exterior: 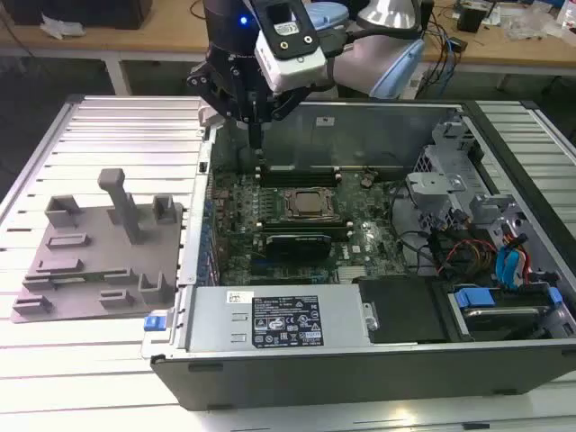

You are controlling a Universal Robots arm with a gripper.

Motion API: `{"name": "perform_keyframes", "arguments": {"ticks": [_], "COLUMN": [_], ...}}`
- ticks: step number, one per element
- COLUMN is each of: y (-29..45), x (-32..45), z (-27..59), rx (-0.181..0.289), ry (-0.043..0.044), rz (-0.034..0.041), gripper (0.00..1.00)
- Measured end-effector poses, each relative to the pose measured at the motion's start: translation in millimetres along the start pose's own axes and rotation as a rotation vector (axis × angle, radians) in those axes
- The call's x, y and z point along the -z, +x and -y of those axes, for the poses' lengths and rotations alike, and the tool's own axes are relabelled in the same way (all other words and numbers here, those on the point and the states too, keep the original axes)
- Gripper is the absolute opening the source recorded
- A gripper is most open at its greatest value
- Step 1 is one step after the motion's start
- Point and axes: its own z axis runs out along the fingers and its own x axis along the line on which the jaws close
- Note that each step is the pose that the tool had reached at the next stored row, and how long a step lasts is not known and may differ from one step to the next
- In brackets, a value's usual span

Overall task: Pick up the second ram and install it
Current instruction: 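Reach for the second ram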

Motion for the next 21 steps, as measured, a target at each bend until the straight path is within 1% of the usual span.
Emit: {"name": "perform_keyframes", "arguments": {"ticks": [1, 2, 3, 4, 6, 9, 13, 14, 15, 17, 19, 21], "y": [7.2, 22.3, 34.6, 44.5, 53.7, 80.0, 90.7, 94.9, 101.2, 109.9, 116.4, 128.2], "x": [0.2, 0.6, 1.0, 1.2, 1.4, 1.9, 2.0, 2.0, 2.0, 2.0, 2.1, 2.2], "z": [0.5, 1.7, 2.6, 3.3, 4.0, 5.9, 6.8, 7.1, 7.6, 8.2, 8.7, 9.6], "rx": [0.000, 0.000, 0.000, 0.000, 0.000, 0.000, 0.000, 0.000, 0.000, 0.000, 0.000, 0.000], "ry": [0.0000, 0.0000, 0.0000, -0.0001, -0.0001, 0.0000, -0.0001, -0.0001, 0.0000, -0.0001, -0.0001, -0.0001], "rz": [0.0001, 0.0005, 0.0008, 0.0011, 0.0011, 0.0011, 0.0011, 0.0011, 0.0011, 0.0011, 0.0011, 0.0011], "gripper": [0.08, 0.08, 0.08, 0.08, 0.08, 0.08, 0.08, 0.08, 0.08, 0.08, 0.08, 0.08]}}
